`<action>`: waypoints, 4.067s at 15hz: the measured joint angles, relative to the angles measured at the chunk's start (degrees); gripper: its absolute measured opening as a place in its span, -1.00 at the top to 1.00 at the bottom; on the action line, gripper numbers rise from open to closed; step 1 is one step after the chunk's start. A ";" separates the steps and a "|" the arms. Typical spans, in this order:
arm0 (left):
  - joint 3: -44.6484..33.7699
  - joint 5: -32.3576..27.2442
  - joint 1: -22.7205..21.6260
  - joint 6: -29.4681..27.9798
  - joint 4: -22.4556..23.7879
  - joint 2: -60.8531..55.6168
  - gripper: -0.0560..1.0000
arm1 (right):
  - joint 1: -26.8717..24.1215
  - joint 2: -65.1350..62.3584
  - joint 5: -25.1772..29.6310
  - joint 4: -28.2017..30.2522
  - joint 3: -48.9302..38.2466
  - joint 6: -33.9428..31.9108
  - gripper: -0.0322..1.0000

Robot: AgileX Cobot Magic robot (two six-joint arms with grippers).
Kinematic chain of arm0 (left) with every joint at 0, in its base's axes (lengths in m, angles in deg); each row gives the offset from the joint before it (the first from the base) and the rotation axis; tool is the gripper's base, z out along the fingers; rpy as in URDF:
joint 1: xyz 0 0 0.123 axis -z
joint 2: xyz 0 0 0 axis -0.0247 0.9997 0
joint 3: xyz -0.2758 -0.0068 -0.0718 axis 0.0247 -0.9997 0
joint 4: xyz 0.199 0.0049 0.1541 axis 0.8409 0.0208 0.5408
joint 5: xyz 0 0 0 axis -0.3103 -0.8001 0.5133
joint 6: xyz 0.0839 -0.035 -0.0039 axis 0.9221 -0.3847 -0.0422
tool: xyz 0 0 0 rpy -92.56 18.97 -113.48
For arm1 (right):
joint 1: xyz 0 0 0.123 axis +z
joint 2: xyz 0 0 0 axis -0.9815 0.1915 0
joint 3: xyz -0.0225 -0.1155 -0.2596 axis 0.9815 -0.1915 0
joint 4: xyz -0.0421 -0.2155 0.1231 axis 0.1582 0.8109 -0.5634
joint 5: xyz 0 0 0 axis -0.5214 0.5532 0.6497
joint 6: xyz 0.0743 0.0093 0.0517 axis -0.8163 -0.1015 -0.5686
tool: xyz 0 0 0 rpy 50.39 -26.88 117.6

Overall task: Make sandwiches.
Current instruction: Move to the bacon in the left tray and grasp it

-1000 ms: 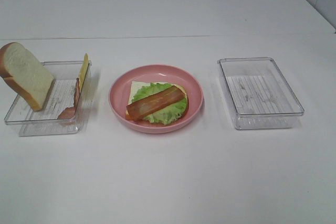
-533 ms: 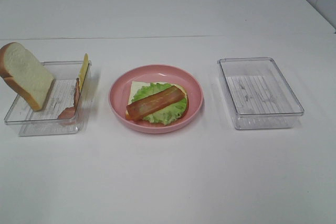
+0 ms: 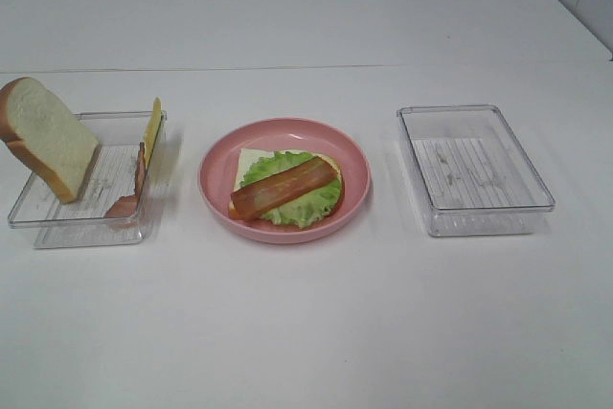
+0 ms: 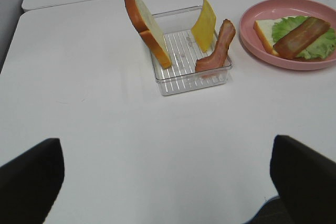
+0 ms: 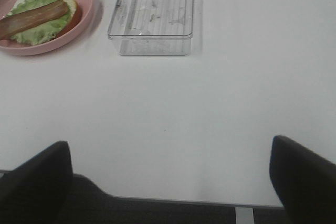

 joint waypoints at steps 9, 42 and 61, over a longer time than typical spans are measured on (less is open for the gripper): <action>0.00 0.00 0.00 0.00 0.00 0.00 -0.98 | -3.78 0.00 -0.63 -1.89 -0.23 4.58 -0.96; 36.67 3.38 17.53 -19.25 -4.30 87.32 -0.96 | -3.78 0.00 -0.69 -1.95 -0.23 4.58 -0.96; 50.08 11.34 22.52 -32.54 8.31 114.31 -0.65 | -3.78 0.00 -0.69 -1.95 -0.23 4.58 -0.96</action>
